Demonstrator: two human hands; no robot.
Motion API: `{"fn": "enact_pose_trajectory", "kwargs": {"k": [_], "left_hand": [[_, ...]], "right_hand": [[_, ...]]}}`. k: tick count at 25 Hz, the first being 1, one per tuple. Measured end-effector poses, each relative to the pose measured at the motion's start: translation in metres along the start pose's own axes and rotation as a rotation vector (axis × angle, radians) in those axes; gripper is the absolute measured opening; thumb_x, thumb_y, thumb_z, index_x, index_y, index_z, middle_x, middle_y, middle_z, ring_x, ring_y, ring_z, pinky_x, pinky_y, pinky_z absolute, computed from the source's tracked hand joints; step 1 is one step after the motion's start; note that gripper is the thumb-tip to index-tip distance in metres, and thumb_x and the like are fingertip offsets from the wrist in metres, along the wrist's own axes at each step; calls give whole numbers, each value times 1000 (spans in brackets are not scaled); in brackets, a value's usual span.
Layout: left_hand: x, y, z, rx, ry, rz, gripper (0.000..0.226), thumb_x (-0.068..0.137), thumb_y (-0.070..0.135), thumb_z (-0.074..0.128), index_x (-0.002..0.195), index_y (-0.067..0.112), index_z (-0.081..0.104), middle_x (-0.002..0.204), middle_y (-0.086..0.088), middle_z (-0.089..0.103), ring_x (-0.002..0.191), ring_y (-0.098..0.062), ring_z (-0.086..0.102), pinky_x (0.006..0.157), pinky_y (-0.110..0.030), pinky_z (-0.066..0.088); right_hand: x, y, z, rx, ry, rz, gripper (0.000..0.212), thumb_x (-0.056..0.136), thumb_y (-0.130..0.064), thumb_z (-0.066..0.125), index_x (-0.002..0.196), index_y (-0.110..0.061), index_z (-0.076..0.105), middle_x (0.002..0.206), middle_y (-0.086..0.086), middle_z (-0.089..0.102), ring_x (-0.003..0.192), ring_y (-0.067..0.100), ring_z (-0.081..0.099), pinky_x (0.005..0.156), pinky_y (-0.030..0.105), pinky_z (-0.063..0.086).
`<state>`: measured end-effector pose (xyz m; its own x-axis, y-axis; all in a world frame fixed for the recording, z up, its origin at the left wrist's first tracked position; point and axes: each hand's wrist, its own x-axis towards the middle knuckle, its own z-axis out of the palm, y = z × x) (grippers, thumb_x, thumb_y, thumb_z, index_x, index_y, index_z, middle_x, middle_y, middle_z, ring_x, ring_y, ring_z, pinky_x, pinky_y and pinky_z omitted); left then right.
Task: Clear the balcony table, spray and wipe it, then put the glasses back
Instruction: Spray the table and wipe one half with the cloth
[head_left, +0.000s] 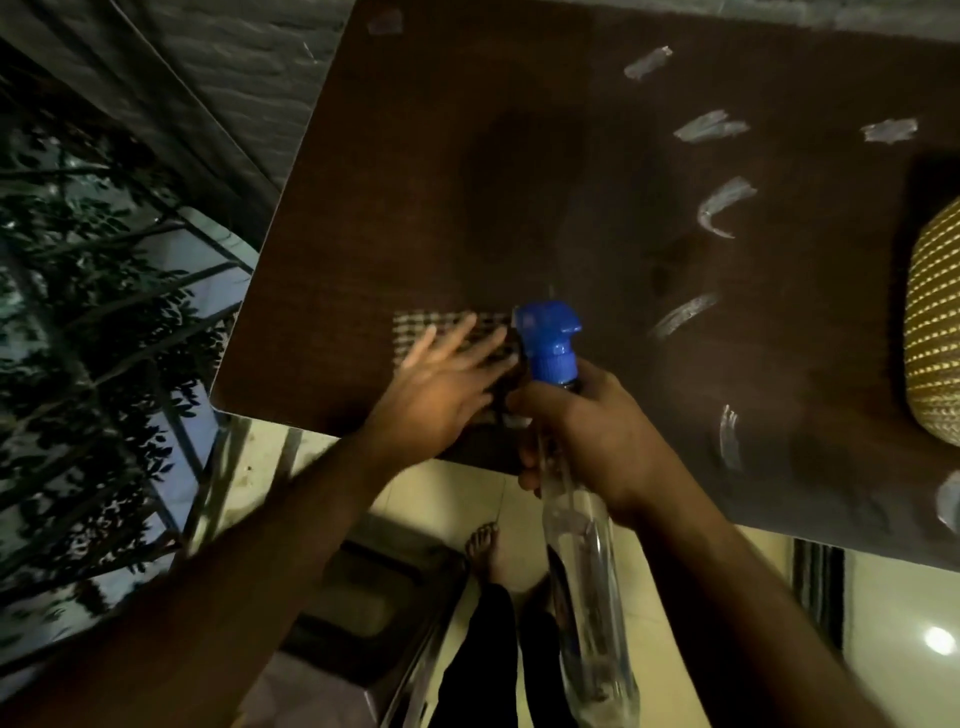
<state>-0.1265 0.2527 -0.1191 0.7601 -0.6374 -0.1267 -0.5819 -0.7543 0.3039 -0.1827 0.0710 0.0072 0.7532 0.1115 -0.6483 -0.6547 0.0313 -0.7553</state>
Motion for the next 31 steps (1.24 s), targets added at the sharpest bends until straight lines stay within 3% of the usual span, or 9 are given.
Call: {"fn": "enact_pose_trajectory", "kwargs": {"k": [2,7,12,15,17,22,25,27,31], "left_hand": [[-35,-11,-6,9,-35,16,48,96,30,41,144,34,34,156,9,21,146,-17,5,116,-48,5],[40,-77,-34,-20,63,-316,50,100,28,42,148,33,28,159,6,15,148,-22,1,116,-49,2],[10,-37,-15,-82,24,-127,48,100,27,43,146,32,32,157,12,15,146,-13,-3,116,-43,-1],[7,-43,-18,-107,21,-109,46,99,32,39,145,32,34,156,13,15,146,-11,-4,115,-42,-3],[10,-42,-15,-109,34,-120,46,99,32,39,145,31,36,157,12,18,146,-12,-2,115,-41,-3],[1,-23,0,-93,95,-151,46,98,32,41,143,32,38,156,9,24,147,-18,5,117,-48,4],[-36,22,23,-17,52,140,46,92,34,42,138,32,40,153,4,33,145,-25,19,114,-55,16],[-57,21,21,85,-49,249,48,90,33,43,138,31,40,153,2,32,144,-25,20,112,-53,17],[-12,-42,-17,64,-20,-89,48,98,33,37,146,31,32,158,5,19,147,-21,4,116,-49,6]], "right_hand": [[-4,0,-3,-7,-13,12,13,87,-11,61,99,-11,56,67,10,58,53,25,55,46,30,49],[-7,13,-3,-46,-3,89,23,87,-14,63,108,-13,53,75,15,57,58,25,56,53,36,52],[-19,19,7,-122,-68,122,24,85,-21,66,106,-17,55,70,11,60,55,23,58,54,36,54],[-29,35,13,-341,-115,170,47,63,-48,66,104,-27,57,84,8,66,75,28,66,78,53,58],[-32,44,15,-387,-111,196,52,59,-51,63,104,-25,58,87,9,67,80,31,67,81,57,56],[-29,38,6,-335,-38,179,40,65,-40,67,100,-23,59,79,12,67,67,30,65,74,53,56],[-29,20,-10,-181,-9,104,12,83,-15,67,93,-12,61,61,9,62,53,28,58,58,43,51],[-30,9,-19,-94,-18,89,14,84,-12,65,97,-9,58,61,10,59,52,29,55,53,39,48],[-30,9,-24,-90,-8,75,21,85,-14,65,103,-10,55,69,16,56,57,31,55,53,38,50]]}}
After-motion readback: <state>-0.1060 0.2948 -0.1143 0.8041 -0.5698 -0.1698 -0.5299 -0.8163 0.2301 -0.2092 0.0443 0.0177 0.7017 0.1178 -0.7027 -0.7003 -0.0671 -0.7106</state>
